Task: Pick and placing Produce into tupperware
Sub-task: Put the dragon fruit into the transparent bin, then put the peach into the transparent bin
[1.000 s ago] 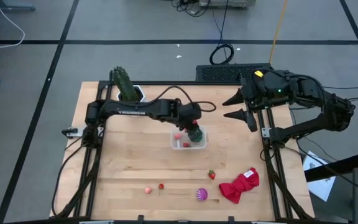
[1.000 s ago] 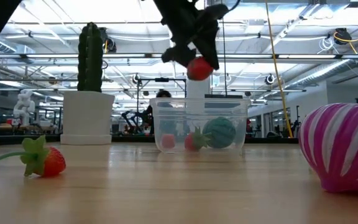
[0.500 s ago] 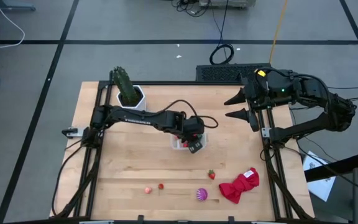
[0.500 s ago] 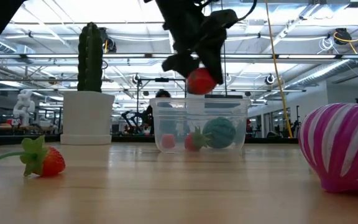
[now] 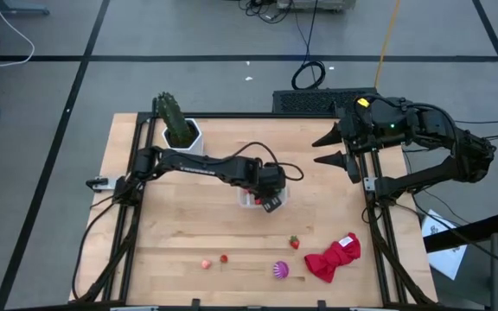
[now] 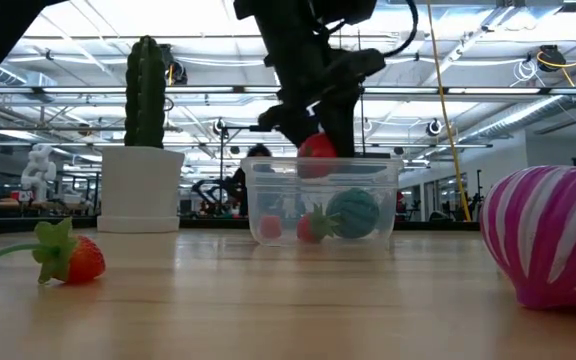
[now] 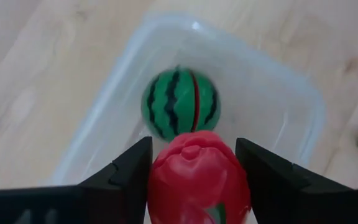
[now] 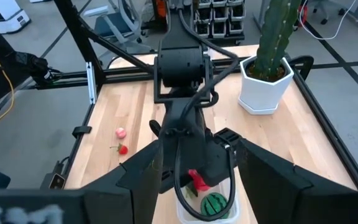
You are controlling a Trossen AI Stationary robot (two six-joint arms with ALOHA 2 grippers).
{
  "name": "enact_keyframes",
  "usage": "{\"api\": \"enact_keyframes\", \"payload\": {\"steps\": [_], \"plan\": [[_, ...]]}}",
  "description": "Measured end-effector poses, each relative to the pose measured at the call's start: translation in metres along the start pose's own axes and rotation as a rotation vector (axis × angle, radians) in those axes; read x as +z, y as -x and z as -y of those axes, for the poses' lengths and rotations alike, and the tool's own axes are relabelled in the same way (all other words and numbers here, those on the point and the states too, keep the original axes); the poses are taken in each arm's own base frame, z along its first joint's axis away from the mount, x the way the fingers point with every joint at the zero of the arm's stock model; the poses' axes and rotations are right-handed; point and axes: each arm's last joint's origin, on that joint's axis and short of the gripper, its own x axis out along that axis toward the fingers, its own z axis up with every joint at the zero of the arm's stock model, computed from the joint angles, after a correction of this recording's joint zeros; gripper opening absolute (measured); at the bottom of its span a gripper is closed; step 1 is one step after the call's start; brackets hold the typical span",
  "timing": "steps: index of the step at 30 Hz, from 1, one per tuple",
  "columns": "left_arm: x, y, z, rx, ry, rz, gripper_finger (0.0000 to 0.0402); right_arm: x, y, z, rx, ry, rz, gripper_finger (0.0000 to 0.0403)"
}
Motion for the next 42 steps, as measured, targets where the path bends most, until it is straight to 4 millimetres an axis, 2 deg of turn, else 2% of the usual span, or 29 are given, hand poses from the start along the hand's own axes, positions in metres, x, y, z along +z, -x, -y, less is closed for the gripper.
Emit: {"api": "enact_keyframes", "payload": {"steps": [3, 9, 18, 30, 35, 39, 42], "plan": [[-0.003, -0.001, -0.002, 0.032, 0.001, -0.004, 0.0208, 0.0, 0.0, 0.0, 0.0, 0.0, -0.001, 0.0196], [-0.004, -0.004, -0.003, 0.039, 0.002, -0.004, 0.0239, 0.0, 0.0, 0.0, 0.0, 0.001, -0.003, 0.0196], [-0.02, -0.021, -0.009, 0.065, 0.04, -0.062, 0.0245, -0.001, 0.0, 0.0, -0.001, 0.002, -0.012, 0.0196], [-0.013, -0.017, -0.009, 0.044, 0.058, -0.038, 0.0246, -0.001, 0.0, 0.0, -0.001, 0.006, -0.013, 0.0196], [-0.001, 0.009, -0.006, 0.003, 0.039, 0.029, 0.0246, -0.001, 0.0, 0.0, -0.001, 0.006, -0.013, 0.0196], [0.004, 0.05, -0.006, -0.024, 0.035, 0.066, 0.0246, -0.001, 0.0, 0.0, -0.001, 0.001, -0.013, 0.0196], [-0.005, 0.084, 0.0, -0.052, 0.018, 0.05, 0.0246, -0.001, 0.0, 0.0, -0.001, 0.0, -0.013, 0.0196]]}}
